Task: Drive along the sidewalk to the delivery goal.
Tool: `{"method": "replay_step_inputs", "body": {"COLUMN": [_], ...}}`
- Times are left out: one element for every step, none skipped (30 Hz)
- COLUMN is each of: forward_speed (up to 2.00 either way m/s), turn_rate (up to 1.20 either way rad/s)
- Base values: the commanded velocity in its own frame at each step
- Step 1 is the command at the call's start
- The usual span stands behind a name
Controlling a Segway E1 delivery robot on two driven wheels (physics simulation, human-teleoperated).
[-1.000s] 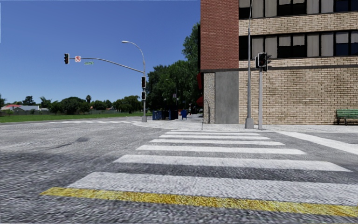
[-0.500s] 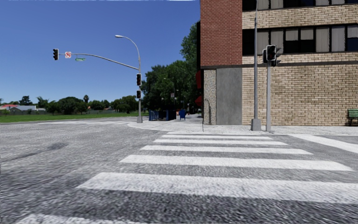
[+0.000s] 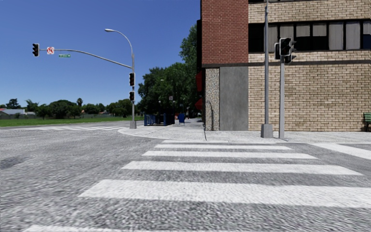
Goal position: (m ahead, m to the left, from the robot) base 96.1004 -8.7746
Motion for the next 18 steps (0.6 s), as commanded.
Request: {"method": "replay_step_inputs", "body": {"forward_speed": [1.97, 1.97, 1.97, 1.97, 1.97, 1.97, 1.97, 1.97, 1.97, 1.97, 1.97, 1.97, 1.97, 1.97, 1.97, 1.97, 1.97, 1.97], "turn_rate": [0.00, 0.00, 0.00, 0.00, 0.00, 0.00, 0.00, 0.00, 0.00, 0.00, 0.00, 0.00, 0.00, 0.00, 0.00, 0.00, 0.00, 0.00]}}
